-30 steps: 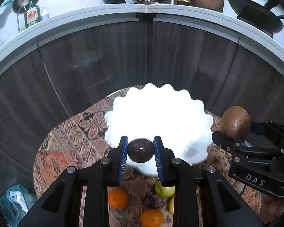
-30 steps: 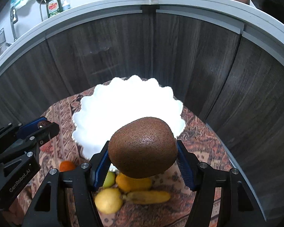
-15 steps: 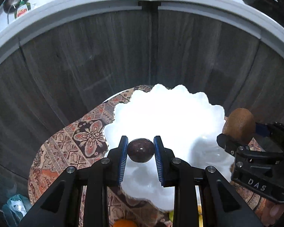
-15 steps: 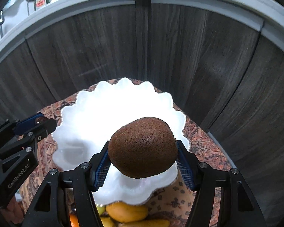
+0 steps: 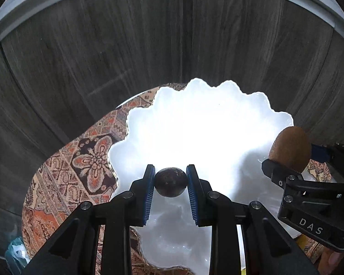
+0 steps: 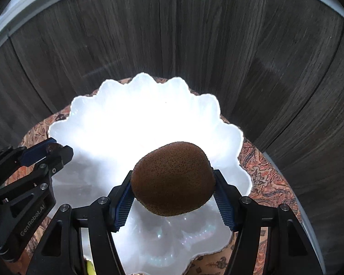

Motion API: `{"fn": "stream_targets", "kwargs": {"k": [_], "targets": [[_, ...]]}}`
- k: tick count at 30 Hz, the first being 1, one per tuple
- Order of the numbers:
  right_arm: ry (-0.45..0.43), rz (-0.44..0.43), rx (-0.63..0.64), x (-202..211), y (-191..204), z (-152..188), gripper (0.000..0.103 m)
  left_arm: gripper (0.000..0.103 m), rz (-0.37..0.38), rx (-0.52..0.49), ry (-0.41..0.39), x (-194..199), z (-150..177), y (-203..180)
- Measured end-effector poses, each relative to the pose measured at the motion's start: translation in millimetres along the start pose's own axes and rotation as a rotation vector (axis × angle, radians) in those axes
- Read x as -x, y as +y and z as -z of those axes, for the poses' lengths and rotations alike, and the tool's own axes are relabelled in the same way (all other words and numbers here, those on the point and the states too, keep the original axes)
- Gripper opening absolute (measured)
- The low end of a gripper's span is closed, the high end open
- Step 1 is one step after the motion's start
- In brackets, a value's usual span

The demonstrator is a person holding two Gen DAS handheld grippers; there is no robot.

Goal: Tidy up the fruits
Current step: 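Open the left gripper dropping the plum into the bowl while the right releases the kiwi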

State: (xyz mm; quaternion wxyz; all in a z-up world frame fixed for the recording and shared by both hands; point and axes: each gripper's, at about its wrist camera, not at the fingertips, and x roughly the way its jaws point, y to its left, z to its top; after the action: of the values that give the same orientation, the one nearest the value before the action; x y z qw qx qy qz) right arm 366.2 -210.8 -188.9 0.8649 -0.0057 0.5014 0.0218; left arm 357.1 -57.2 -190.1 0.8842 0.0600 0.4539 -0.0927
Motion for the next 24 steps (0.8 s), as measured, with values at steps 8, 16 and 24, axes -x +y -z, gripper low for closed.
{"fn": "stream_targets", "kwargs": {"k": [8, 16, 24], "targets": [[0.039, 0.011, 0.010, -18.5, 2.6, 1.8, 0.065, 0.029, -0.005, -0.001, 0.047, -12.6, 0.8, 4.0], [0.014, 0.016, -0.006, -12.2, -3.9, 3.5, 0.068, 0.066, -0.049, -0.014, 0.029, -0.1, -3.7, 0.7], [-0.148, 0.142, 0.004, 42.6, -5.8, -3.7, 0.086, 0.085, -0.099, 0.001, -0.030, 35.5, -13.4, 3.6]]}}
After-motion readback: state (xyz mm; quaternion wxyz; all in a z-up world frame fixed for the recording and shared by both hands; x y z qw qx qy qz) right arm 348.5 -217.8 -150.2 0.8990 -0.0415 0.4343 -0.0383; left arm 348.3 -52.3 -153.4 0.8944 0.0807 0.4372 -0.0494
